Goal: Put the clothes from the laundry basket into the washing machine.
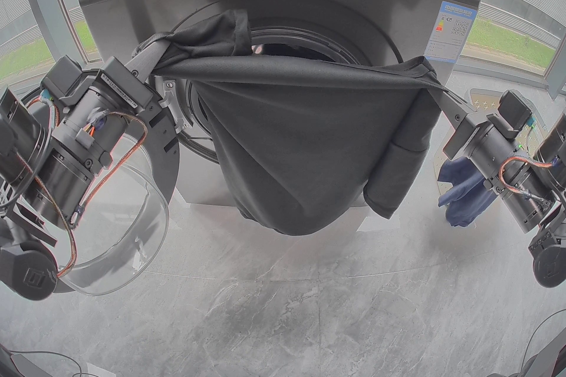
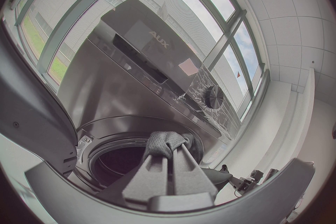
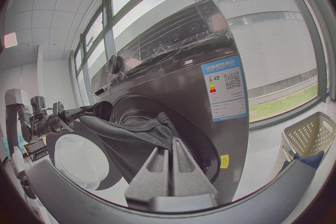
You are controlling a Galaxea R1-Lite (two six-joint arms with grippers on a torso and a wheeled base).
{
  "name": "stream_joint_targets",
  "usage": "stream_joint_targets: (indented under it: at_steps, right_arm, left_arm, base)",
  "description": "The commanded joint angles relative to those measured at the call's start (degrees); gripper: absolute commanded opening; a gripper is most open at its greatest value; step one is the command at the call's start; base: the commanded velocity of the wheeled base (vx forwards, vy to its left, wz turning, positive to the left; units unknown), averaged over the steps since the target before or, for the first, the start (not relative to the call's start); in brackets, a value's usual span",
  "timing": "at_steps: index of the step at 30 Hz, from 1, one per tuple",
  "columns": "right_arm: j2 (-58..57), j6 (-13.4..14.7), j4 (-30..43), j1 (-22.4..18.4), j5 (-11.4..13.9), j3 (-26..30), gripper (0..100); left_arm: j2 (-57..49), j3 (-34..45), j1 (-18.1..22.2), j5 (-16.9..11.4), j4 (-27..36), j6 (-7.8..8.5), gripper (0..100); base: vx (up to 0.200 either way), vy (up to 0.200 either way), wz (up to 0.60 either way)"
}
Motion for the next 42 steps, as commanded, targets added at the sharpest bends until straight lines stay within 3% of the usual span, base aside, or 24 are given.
stream_joint_targets:
  at_steps: [1, 19, 20, 23, 25, 28, 31, 35, 42]
  right_arm:
    - [0.1, 0.0, -0.1, 0.1, -0.2, -0.3, 0]
    - [0.9, 0.3, -0.2, 1.5, 0.0, 0.9, 0]
    - [0.9, 0.3, -0.1, 1.8, -0.1, 1.8, 100]
    - [1.7, 0.4, 1.2, 3.2, -0.2, 6.6, 100]
    - [4.4, 0.5, 1.7, 3.9, -0.1, 11.4, 100]
    - [10.1, 0.7, 0.6, 4.0, 0.4, 14.1, 100]
    - [13.9, 0.6, -0.4, 4.0, 0.6, 13.0, 100]
    - [20.8, 0.2, -0.7, 6.0, 2.8, 5.8, 100]
    - [28.8, 0.0, -2.4, 10.2, 3.6, -3.3, 100]
  left_arm:
    - [0.2, 0.0, 0.0, 0.0, 0.0, -0.01, 0]
    - [0.4, 0.4, -0.9, -0.4, 0.1, 0.26, 0]
    - [0.4, 0.3, -1.1, -0.5, 0.2, 0.26, 0]
    - [0.8, -0.1, -2.7, -0.4, 0.2, 0.52, 0]
    - [1.5, -0.5, -3.6, -0.4, 0.1, 1.58, 0]
    - [2.6, -1.3, -3.9, -0.4, -0.3, 2.63, 0]
    - [2.8, -1.6, -4.0, -0.5, -0.5, 2.72, 0]
    - [3.0, -1.5, -5.7, -0.5, -0.5, 2.89, 0]
    - [3.0, -0.9, -7.0, -0.5, -0.5, 3.42, 0]
  base:
    - [0.0, 0.0, 0.0]
    - [0.0, 0.0, 0.0]
    - [0.0, 0.0, 0.0]
    - [0.0, 0.0, 0.0]
    - [0.0, 0.0, 0.0]
    - [0.0, 0.0, 0.0]
    - [0.0, 0.0, 0.0]
    - [0.0, 0.0, 0.0]
    - [0.0, 0.0, 0.0]
